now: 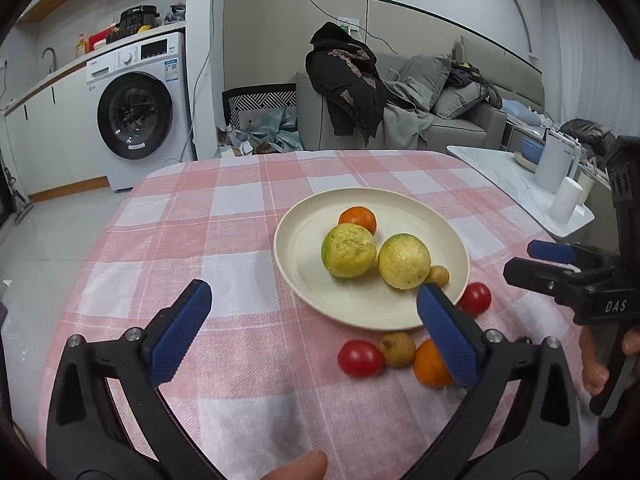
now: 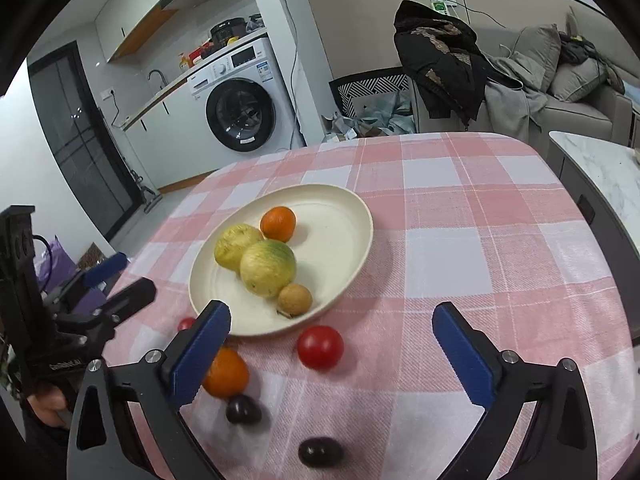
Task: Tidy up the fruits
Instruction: 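Grasp a dark purple passion fruit with the right tool while the left tool moves toward an orange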
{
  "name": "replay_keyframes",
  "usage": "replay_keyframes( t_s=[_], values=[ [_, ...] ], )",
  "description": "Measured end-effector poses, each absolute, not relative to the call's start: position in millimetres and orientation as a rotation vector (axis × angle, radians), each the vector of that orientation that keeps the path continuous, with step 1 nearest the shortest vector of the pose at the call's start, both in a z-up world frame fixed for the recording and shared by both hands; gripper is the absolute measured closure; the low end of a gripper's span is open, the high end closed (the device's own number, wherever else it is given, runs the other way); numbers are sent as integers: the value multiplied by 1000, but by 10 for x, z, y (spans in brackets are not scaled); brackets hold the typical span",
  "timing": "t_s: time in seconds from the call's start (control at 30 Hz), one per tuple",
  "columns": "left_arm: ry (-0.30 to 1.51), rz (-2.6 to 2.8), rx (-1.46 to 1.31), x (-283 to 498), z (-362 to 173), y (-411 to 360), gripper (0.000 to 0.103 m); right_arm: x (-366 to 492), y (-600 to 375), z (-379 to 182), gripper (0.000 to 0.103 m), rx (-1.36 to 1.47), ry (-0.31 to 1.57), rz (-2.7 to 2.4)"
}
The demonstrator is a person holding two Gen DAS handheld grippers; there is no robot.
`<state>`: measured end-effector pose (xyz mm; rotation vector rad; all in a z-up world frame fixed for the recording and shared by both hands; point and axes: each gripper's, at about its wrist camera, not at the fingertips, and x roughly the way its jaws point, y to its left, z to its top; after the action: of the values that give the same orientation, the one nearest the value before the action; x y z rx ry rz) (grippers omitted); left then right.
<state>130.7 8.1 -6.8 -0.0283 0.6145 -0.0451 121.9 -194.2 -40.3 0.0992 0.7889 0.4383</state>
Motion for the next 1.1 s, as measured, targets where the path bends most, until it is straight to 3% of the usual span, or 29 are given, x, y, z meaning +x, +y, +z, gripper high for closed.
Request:
replay_keyframes(
  t_s=[0.33,0.83,0.9,0.97,1.1],
  values=[
    [660,-70,-44,828,-80,23,1,876,-2039,-420,0,37,831,417],
    [713,-125,21,747,-210,-377,1,633,-1975,-644,1,-51,932,461],
    [721,-135,27,749,-239,-401,1,621,-1945,-653,4,-52,939,493],
    [727,-134,40,760,-262,-425,1,602,-1905,-667,18,-59,946,525],
    [738,-145,37,780,-289,-446,1,601,-1847,-723,33,-64,974,554]
  ],
)
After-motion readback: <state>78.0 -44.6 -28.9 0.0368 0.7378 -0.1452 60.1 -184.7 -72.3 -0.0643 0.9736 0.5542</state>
